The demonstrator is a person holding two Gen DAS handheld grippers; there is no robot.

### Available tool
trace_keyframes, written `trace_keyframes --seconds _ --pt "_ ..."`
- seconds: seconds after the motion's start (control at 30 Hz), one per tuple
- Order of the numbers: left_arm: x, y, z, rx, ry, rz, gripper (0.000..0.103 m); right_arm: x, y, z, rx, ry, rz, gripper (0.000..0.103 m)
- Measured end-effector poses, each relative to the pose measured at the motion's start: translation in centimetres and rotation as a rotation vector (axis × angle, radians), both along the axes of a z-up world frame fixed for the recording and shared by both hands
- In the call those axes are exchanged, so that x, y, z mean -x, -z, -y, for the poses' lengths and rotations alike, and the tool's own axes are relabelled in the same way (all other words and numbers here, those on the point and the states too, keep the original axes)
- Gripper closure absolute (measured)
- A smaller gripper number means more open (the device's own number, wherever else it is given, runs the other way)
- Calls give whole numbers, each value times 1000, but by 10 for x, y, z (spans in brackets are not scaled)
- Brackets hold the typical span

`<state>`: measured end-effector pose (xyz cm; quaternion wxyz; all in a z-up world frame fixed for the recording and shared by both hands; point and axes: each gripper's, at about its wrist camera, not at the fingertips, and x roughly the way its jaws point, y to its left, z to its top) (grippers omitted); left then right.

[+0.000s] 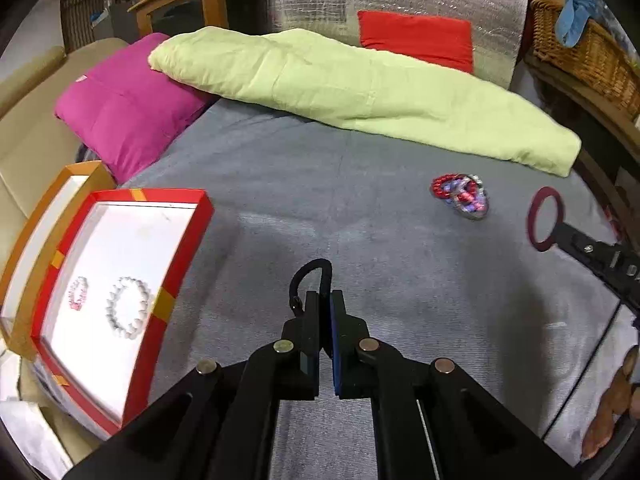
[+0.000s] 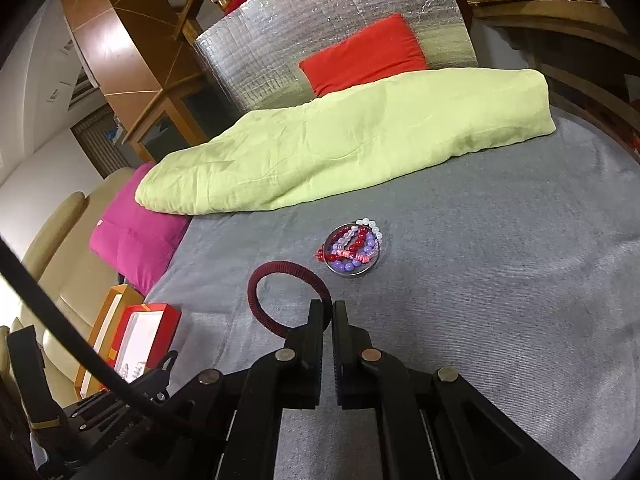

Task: Organize jewelry
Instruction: 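Carry the red band and black hair tie over the white tray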

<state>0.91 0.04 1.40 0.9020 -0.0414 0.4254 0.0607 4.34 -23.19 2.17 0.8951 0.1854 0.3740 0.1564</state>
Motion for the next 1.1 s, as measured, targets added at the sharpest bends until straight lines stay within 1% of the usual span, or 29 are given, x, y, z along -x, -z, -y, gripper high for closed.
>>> trace_keyframes --seconds 0.07,0.17,0.33,0.53,0.7,0.93,1.1 --pt "4 -6 -4 63 34 30 98 0 0 -1 3 -2 1 98" --pt "9 -15 -9 131 73 69 98 -2 2 -2 5 -3 -4 98" --pt "14 -22 -17 184 94 98 98 -3 2 -6 12 -19 -3 98" --pt "17 -15 -29 170 65 98 98 -3 4 -12 22 -45 -3 98" --pt "20 -7 -50 147 5 81 98 -3 7 -21 42 -67 -8 98" --pt "24 0 -82 141 -63 54 98 0 14 -41 101 -110 -18 98" --pt "32 -1 -106 145 -100 52 98 4 21 -54 143 -140 -31 98"
